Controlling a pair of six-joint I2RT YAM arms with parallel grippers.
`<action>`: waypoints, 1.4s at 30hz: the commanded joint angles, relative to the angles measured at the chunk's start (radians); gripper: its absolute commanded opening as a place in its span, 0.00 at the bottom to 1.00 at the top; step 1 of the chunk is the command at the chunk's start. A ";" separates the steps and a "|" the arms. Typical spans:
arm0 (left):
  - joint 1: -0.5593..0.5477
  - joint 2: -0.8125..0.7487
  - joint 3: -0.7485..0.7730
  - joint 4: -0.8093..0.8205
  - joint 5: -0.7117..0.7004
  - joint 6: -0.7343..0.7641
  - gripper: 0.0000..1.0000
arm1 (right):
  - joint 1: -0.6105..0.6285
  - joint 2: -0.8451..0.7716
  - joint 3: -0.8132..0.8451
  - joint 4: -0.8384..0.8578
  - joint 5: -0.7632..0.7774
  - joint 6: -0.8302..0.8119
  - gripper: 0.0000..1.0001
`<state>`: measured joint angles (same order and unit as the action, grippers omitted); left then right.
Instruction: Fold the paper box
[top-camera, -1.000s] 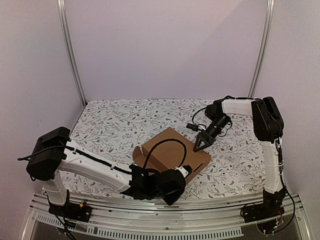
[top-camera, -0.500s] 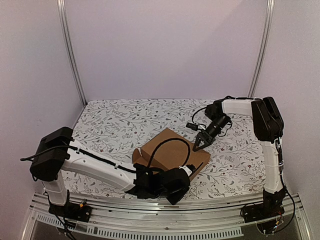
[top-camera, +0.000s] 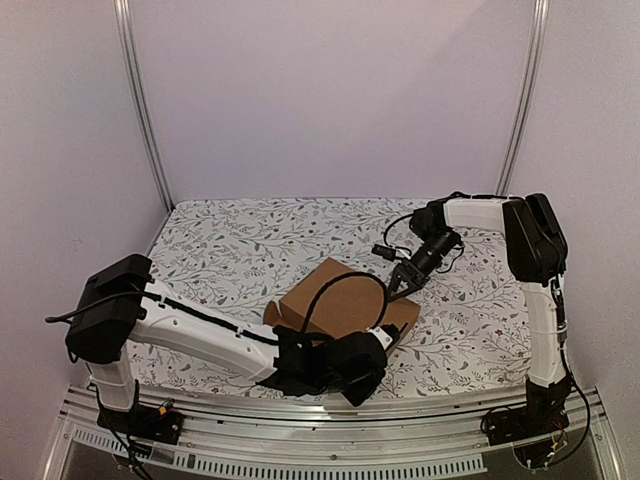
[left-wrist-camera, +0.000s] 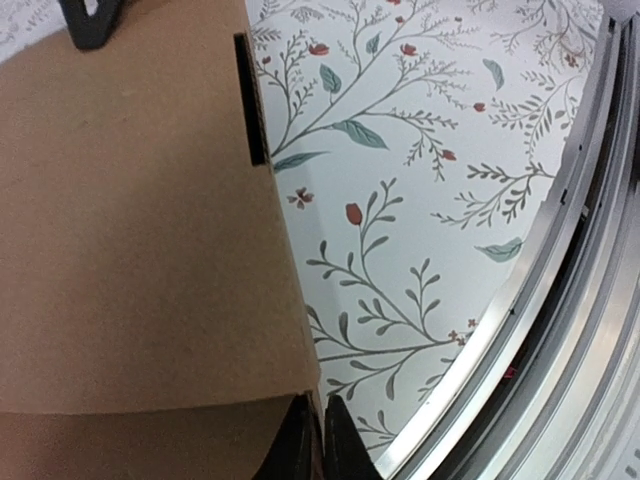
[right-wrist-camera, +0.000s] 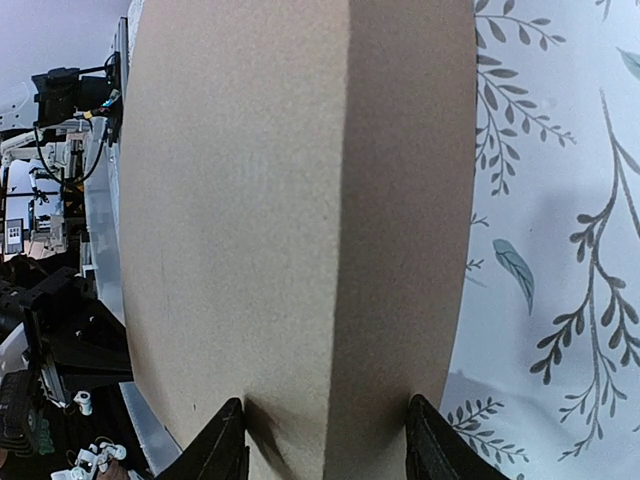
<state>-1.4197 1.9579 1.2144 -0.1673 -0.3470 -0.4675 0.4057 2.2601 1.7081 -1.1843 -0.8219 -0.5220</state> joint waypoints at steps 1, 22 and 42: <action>0.033 -0.052 -0.004 0.100 -0.084 0.032 0.10 | 0.010 -0.012 -0.010 -0.068 0.039 0.005 0.52; -0.049 -0.338 -0.112 -0.070 -0.207 0.115 0.40 | -0.006 -0.047 0.035 -0.096 0.061 -0.011 0.53; 0.375 -0.601 -0.938 0.785 -0.321 0.124 0.69 | -0.021 -0.091 0.159 -0.154 0.109 -0.024 0.57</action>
<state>-1.1385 1.3449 0.3401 0.3859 -0.7658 -0.3794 0.3897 2.1994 1.8595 -1.3285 -0.7155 -0.5392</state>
